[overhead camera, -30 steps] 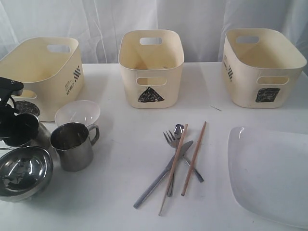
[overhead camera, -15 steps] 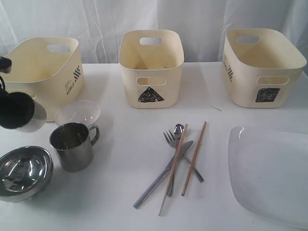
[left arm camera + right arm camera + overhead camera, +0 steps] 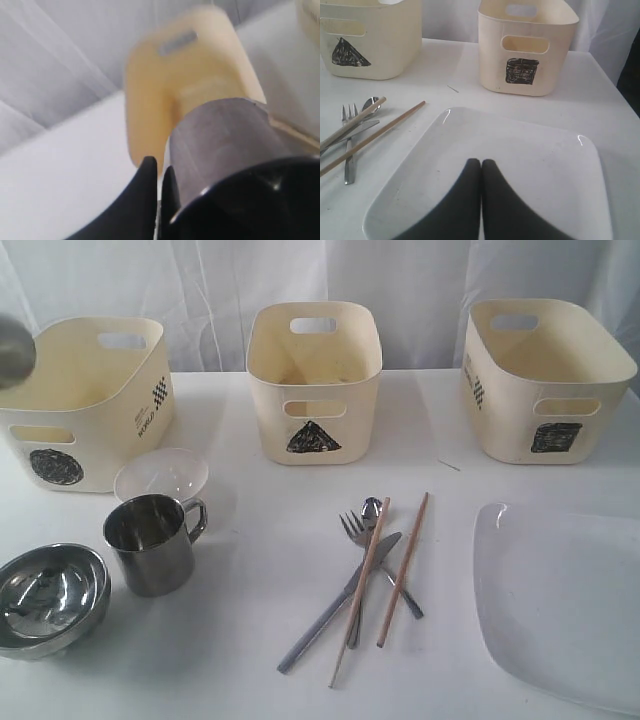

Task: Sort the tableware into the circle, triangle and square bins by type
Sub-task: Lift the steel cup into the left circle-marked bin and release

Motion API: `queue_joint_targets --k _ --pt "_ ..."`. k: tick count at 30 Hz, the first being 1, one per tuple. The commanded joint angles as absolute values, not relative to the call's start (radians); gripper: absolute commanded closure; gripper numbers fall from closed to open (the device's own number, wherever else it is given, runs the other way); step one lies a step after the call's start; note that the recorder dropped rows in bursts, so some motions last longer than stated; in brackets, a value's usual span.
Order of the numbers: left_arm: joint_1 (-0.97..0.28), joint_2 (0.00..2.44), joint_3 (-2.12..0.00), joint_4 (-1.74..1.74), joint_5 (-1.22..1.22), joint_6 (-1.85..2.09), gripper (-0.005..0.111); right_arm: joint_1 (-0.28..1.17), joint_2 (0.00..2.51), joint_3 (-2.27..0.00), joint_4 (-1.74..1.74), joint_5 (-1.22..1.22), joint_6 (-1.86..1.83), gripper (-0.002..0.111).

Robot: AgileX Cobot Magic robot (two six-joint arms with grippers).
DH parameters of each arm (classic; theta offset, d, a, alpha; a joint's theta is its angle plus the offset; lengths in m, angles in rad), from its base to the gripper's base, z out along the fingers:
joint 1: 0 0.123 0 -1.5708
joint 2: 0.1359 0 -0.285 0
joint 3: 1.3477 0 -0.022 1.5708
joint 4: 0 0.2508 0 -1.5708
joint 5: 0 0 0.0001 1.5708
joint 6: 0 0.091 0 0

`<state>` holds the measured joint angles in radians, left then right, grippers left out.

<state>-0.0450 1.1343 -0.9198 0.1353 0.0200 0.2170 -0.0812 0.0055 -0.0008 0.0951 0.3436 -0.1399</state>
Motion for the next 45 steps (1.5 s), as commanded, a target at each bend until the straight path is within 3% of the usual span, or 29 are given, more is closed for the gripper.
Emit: queue_joint_targets --k 1,6,14,19,26,29,35,45 --pt "-0.043 1.143 -0.92 0.135 -0.414 0.165 0.107 -0.077 0.0 0.0 0.096 0.335 -0.135 0.108" --pt "-0.043 1.29 -0.92 0.136 -0.746 0.111 0.107 -0.077 0.0 0.0 0.096 0.335 -0.135 0.108" --pt "-0.043 1.72 -1.082 0.12 -0.775 0.16 0.107 -0.077 0.0 0.0 0.096 0.335 -0.135 0.108" --pt "-0.043 1.844 -1.276 0.063 -0.405 0.153 0.103 -0.077 0.0 0.0 0.096 0.335 -0.135 0.108" --pt "-0.043 1.883 -1.427 0.063 -0.124 0.085 0.062 -0.077 0.0 0.0 0.096 0.335 -0.135 0.108" --pt "-0.043 1.864 -1.482 0.063 0.055 0.062 0.054 -0.077 0.0 0.0 0.096 0.335 -0.135 0.108" --pt "-0.043 1.758 -1.562 0.063 0.336 0.062 0.054 -0.077 0.0 0.0 0.096 0.335 -0.135 0.108" --pt "-0.043 1.607 -1.574 -0.077 1.144 0.188 0.054 -0.077 0.0 0.0 0.096 0.335 -0.135 0.108"
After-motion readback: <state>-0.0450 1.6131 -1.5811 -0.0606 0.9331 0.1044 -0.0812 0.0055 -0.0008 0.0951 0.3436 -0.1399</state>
